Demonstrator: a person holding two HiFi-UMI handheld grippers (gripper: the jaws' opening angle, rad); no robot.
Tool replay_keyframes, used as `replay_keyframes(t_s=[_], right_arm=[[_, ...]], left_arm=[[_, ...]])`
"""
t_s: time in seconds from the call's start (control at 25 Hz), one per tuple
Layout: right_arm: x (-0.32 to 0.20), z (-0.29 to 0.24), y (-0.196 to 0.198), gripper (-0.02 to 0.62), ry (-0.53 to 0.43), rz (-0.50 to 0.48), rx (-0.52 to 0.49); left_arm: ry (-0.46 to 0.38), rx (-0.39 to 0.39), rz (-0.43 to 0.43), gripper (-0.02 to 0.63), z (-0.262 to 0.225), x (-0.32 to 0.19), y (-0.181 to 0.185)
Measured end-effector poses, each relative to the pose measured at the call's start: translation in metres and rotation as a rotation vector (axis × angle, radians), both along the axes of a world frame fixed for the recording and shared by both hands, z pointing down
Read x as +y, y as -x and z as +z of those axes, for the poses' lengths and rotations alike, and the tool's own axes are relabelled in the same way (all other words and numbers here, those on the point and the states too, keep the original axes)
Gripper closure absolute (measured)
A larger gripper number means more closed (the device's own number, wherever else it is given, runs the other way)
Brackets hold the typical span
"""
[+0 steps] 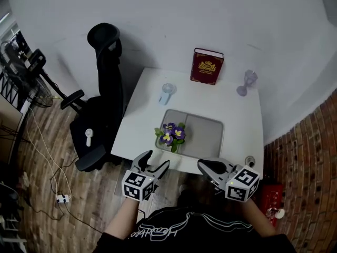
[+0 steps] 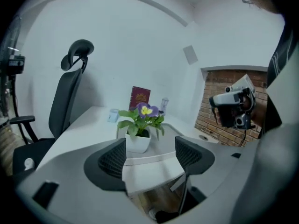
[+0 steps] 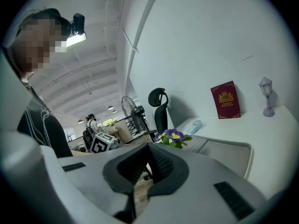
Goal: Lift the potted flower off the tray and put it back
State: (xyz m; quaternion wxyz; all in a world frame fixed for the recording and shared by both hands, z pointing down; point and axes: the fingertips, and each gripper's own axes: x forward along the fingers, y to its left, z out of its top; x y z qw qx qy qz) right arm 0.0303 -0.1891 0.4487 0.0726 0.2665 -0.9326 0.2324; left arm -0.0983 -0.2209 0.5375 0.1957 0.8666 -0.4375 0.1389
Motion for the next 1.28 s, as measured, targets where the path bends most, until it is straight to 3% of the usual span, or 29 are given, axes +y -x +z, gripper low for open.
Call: replay_keyframes(t_s=[0.08, 0.12, 0.2, 0.36, 0.48, 0.68, 1.28], right_arm=[[0.014, -0.004, 0.002, 0.592, -0.010, 0.008, -0.015], [0.020, -0.007, 0.003, 0.592, -0.013, 0.015, -0.031], [0.034, -0.013, 0.005, 0.592, -0.018, 0.022, -0.076], [0.062, -0.015, 0.015, 0.592, -0.025, 0.012, -0.100], [0.080, -0.016, 0.022, 0.592, -0.036, 0.006, -0.113], [0.102, -0.020, 0.028, 0.592, -0.066, -0.003, -0.130], [0.132, -0.026, 0.023, 0.592, -0.108, -0.005, -0.155]], left_arm=[[-0.010, 0.053, 0.020, 0.264, -0.021, 0.017, -0.001], [-0.016, 0.078, 0.031, 0.304, -0.031, 0.026, -0.002], [-0.039, 0.111, 0.070, 0.462, -0.053, 0.046, -0.006], [-0.097, 0.153, 0.188, 0.543, -0.089, 0.087, -0.020], [-0.119, 0.195, 0.234, 0.560, -0.109, 0.114, -0.025], [-0.141, 0.282, 0.224, 0.563, -0.129, 0.139, -0.025], [-0.157, 0.262, 0.206, 0.563, -0.130, 0.164, -0.029]])
